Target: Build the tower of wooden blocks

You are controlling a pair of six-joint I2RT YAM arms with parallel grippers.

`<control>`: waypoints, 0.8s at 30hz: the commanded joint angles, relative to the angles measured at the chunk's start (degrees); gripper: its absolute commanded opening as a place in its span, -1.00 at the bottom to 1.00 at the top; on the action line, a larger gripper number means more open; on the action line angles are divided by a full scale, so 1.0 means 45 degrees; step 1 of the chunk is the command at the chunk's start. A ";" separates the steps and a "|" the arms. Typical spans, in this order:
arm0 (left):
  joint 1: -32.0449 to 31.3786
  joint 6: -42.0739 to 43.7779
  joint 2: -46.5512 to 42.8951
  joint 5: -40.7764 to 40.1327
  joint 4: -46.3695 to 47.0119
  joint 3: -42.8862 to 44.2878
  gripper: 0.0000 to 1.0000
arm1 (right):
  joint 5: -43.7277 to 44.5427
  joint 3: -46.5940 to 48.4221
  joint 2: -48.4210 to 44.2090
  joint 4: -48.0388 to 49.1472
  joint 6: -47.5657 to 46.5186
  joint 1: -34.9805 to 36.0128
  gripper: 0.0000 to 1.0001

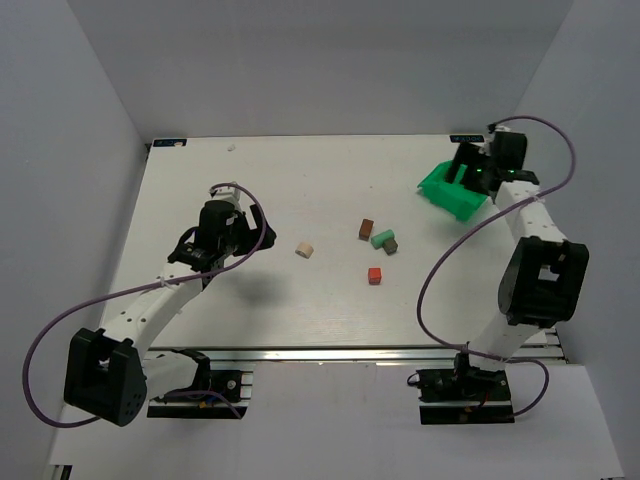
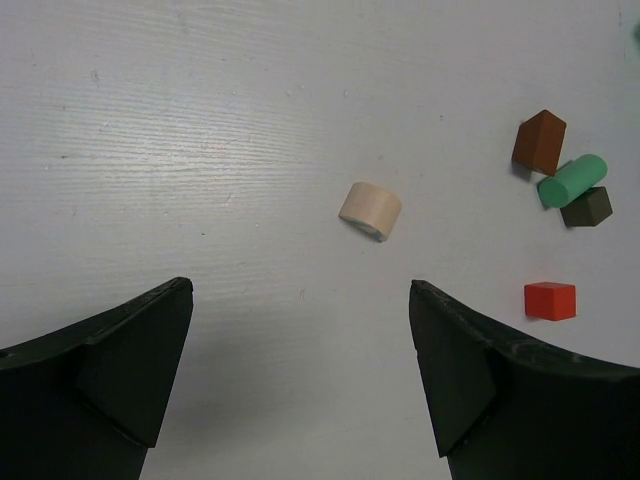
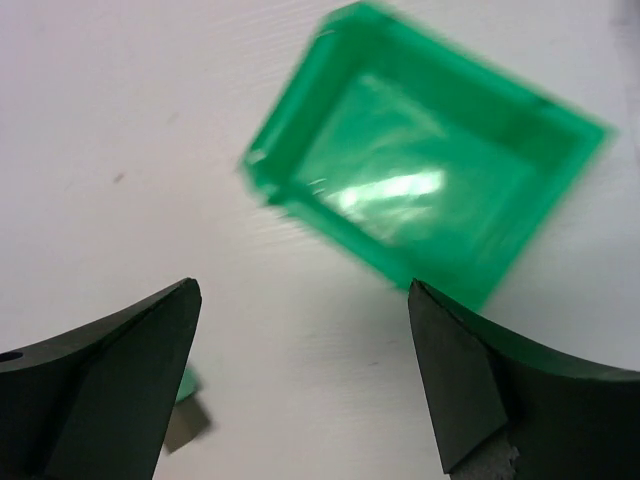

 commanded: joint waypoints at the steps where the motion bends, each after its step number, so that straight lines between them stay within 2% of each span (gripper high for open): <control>1: -0.0050 -0.0118 -0.0509 0.0080 0.0127 0.0011 0.96 | 0.0685 -0.1101 -0.0997 -0.0096 -0.0224 0.2214 0.79; 5: -0.0012 -0.0196 -0.0588 -0.0311 -0.0010 -0.0009 0.96 | 0.0940 -0.1963 -0.0747 0.0355 0.0752 0.4795 0.76; 10: -0.0011 -0.0216 -0.0744 -0.0448 -0.0089 -0.0126 0.96 | 0.2693 -0.1086 0.0543 0.0043 0.1513 0.7159 0.72; 15: 0.0008 -0.0216 -0.0881 -0.0428 -0.0030 -0.0321 0.96 | 0.4416 0.0086 0.1930 -0.1167 0.2335 0.7983 0.66; 24: -0.0011 -0.0236 -0.0822 -0.0311 0.0048 -0.0497 0.96 | 0.4398 0.0810 0.3201 -0.1052 0.3136 0.8765 0.53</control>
